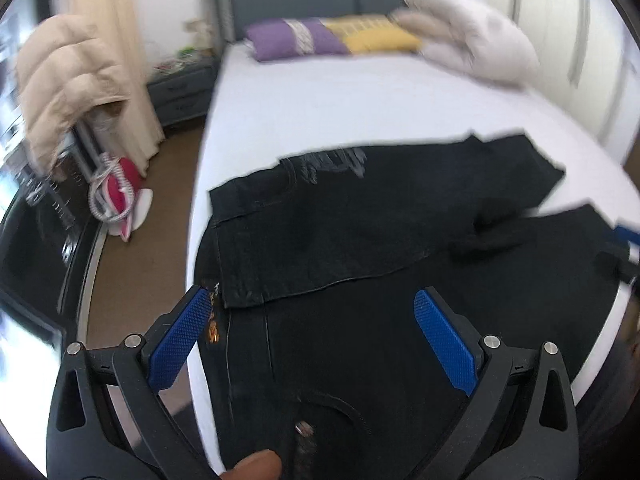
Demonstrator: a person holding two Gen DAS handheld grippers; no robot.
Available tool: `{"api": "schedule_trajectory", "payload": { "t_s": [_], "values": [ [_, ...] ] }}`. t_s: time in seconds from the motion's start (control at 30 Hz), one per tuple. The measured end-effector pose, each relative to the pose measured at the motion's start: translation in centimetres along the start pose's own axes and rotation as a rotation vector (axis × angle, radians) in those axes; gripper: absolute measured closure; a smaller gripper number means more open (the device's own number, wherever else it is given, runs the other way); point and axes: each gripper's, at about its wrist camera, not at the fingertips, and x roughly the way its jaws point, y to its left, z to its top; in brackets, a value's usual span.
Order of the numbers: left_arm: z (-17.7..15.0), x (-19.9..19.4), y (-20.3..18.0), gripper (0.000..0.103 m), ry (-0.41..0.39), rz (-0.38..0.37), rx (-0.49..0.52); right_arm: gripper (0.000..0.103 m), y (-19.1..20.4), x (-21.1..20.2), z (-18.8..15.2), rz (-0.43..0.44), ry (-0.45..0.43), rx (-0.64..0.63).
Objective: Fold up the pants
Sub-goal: 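Grasp the jeans waistband with the left gripper while the right gripper grasps the waistband beside it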
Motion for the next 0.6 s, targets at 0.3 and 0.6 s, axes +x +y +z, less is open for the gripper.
{"api": "schedule_trajectory", "payload": {
  "t_s": [0.3,0.6],
  "values": [
    [11.1,11.0,7.1,0.000,0.015,-0.155,0.057,0.023,-1.2,4.4,4.4,0.193,0.064,-0.212],
    [16.8,23.8,11.1,0.000,0.250,-0.331,0.084,0.033,-2.0,10.3,6.2,0.346,0.146,-0.314]
  ]
}}
